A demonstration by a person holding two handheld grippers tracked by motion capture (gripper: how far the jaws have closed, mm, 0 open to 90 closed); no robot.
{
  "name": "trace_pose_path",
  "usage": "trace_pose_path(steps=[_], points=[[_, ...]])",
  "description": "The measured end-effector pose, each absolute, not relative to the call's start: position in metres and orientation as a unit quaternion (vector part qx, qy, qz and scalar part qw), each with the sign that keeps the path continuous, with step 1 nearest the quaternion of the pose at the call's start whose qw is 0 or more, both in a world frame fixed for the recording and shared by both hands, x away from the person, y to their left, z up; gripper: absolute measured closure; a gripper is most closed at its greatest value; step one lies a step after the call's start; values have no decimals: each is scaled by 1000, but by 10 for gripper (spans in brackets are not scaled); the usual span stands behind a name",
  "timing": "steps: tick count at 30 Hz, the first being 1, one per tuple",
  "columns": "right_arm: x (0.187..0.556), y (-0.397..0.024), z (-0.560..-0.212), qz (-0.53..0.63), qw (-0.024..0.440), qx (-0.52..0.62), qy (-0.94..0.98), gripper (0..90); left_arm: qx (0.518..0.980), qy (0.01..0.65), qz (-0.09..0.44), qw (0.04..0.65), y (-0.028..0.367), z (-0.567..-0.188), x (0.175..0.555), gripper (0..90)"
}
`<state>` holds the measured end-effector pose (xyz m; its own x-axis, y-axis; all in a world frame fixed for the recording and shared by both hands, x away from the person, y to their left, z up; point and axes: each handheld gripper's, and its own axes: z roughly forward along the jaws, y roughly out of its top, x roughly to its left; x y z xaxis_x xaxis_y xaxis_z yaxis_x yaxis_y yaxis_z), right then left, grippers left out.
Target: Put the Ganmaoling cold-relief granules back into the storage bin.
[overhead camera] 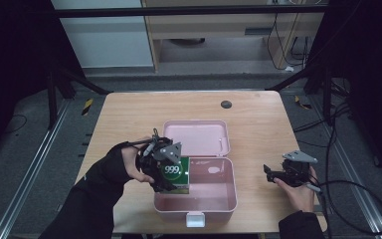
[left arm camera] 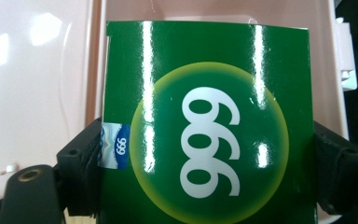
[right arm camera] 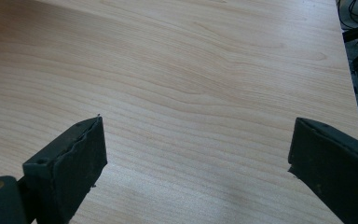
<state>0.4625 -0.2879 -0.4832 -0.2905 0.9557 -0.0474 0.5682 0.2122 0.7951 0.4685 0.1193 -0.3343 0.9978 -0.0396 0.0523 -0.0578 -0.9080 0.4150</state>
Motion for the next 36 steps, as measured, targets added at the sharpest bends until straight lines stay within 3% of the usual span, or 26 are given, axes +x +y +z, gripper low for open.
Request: trace_pose_path(steps=[36], points=[[464, -286, -485, 335, 276, 524, 732, 35, 981, -11, -1, 193, 118, -391, 469, 136]])
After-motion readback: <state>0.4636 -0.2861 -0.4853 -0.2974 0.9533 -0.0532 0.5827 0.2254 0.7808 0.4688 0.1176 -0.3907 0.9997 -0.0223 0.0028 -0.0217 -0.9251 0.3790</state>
